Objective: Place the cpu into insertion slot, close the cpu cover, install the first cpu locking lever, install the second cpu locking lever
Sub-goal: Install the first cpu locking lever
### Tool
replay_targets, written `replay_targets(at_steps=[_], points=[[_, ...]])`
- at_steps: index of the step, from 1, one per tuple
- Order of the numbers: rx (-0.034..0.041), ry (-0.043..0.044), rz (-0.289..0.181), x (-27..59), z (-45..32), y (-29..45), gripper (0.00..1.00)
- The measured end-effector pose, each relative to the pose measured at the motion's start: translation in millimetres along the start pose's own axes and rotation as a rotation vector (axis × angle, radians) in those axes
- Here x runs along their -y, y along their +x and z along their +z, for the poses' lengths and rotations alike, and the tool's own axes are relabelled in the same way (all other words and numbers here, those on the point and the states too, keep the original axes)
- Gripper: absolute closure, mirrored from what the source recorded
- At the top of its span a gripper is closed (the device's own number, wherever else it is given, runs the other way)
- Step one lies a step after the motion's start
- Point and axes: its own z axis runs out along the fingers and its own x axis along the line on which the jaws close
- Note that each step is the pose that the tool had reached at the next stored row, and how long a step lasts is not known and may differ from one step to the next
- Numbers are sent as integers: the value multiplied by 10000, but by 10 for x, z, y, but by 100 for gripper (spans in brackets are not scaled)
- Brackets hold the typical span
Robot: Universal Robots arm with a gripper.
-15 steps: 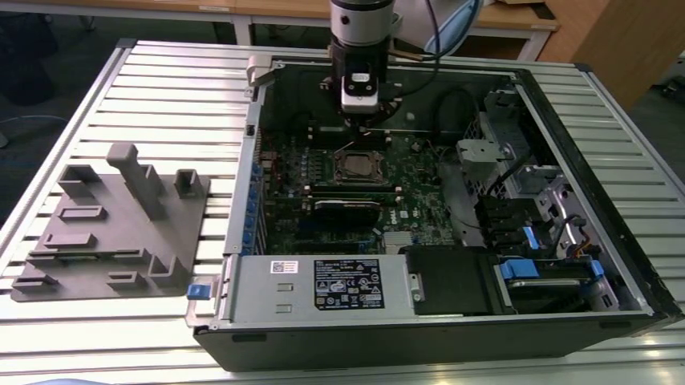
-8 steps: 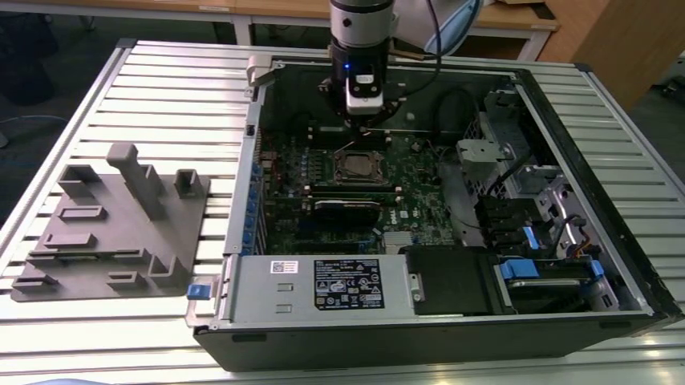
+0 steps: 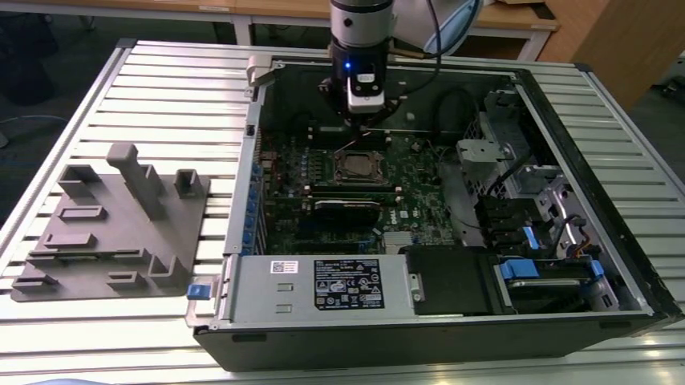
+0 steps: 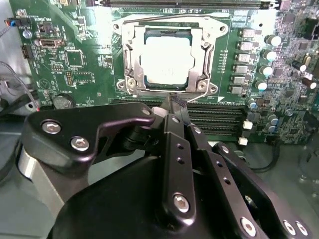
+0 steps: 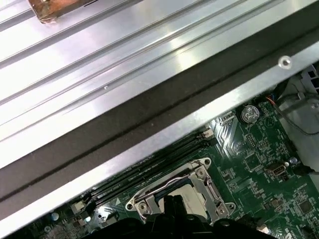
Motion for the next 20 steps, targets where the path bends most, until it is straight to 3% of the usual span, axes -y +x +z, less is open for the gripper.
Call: replay_targets(at_steps=[10, 13, 17, 20], points=[[-70, -156, -1544, 4, 83, 7, 89], [-138, -321, -1785, 4, 91, 8, 89], [-337, -771, -1826, 4, 96, 8, 89], [-345, -818, -1821, 8, 105, 10, 89]])
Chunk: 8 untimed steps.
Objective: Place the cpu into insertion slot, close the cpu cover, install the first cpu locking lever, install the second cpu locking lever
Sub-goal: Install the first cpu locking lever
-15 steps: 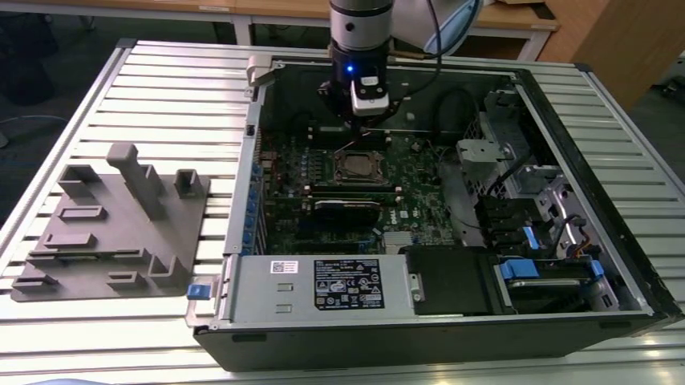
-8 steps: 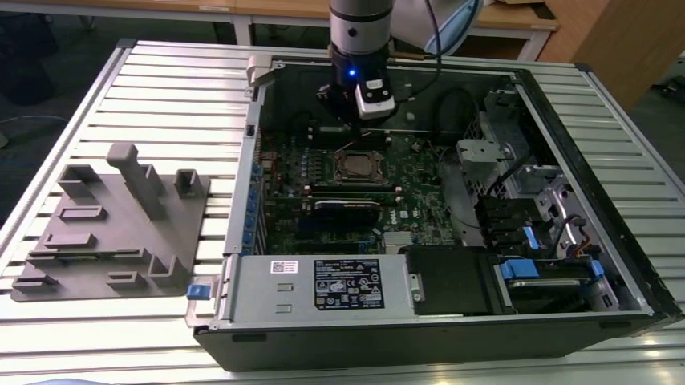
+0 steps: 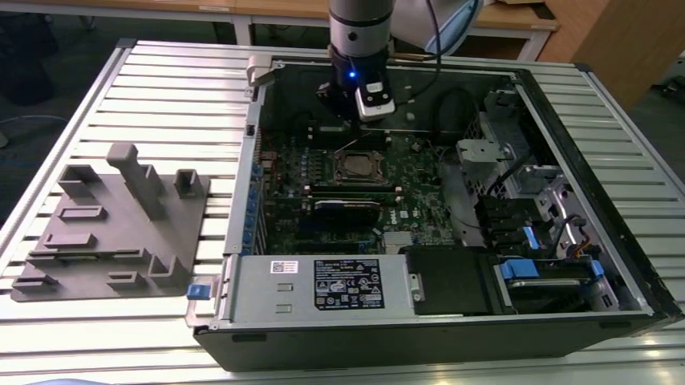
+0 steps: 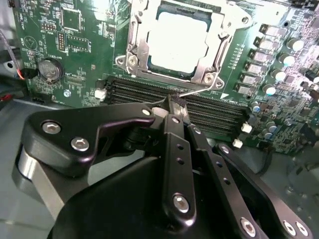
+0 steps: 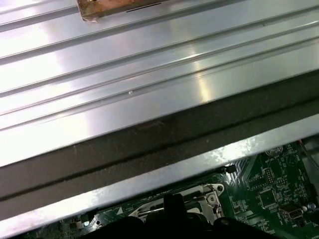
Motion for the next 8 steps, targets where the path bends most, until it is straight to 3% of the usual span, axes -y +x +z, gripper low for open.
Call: replay_targets(at_steps=[3, 6, 8], points=[[-42, -227, -4, 9, 4, -2, 89], [-50, -258, -4, 19, 3, -5, 89], [-93, -429, -2, 25, 3, -7, 89]])
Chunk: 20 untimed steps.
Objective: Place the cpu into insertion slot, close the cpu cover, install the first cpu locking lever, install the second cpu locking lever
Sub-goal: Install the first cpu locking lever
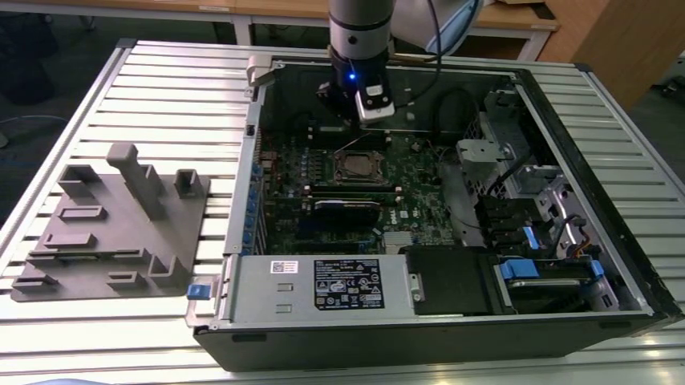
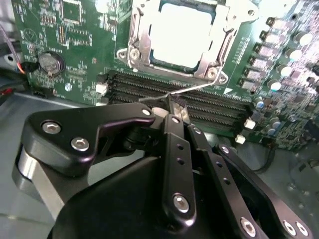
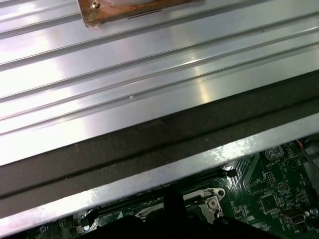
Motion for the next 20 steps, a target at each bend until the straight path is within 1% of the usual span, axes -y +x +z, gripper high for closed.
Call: replay_targets(at_steps=[1, 2, 3, 5, 11, 14, 20], points=[[-22, -85, 3, 4, -1, -1, 89], [-36, -143, 4, 10, -2, -3, 89], [-39, -154, 5, 17, -2, -5, 89], [-37, -157, 4, 27, 2, -8, 89], [-10, -168, -35, 58, 67, -11, 89], [-12, -176, -93, 63, 96, -14, 89], [-22, -190, -247, 51, 121, -58, 89]])
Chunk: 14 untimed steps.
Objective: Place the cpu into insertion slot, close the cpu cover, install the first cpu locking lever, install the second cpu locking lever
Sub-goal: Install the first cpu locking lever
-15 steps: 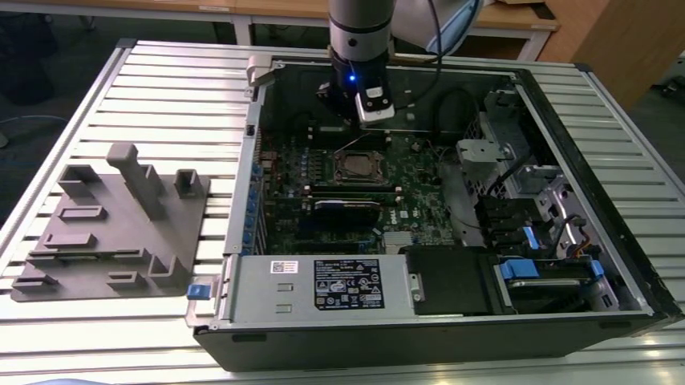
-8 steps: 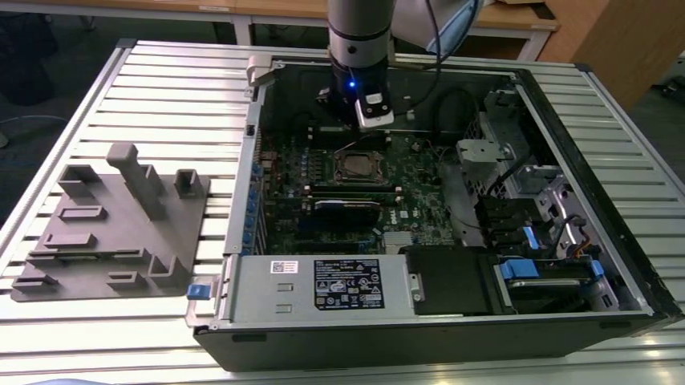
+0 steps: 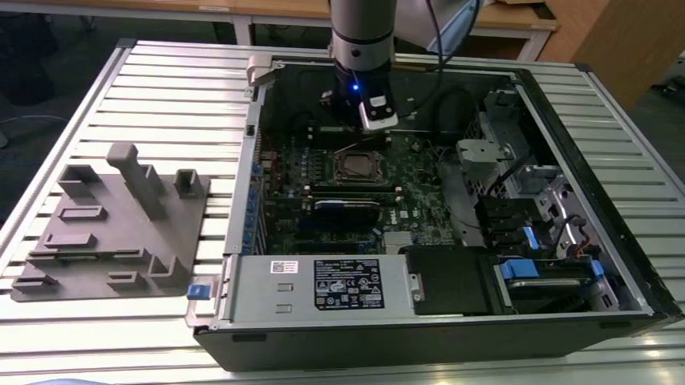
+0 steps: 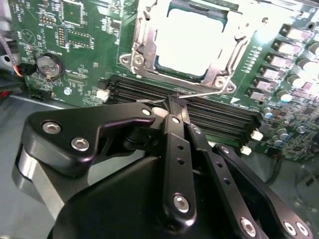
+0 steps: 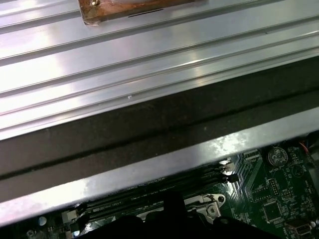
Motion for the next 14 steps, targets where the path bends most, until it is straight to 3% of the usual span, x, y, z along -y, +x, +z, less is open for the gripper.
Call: replay_targets(at_steps=[2, 7, 14], points=[[-4, -2, -18, -11, 8, -39, 89], [-2, -3, -18, -12, 13, -42, 89], [7, -4, -20, 5, 104, -36, 89]])
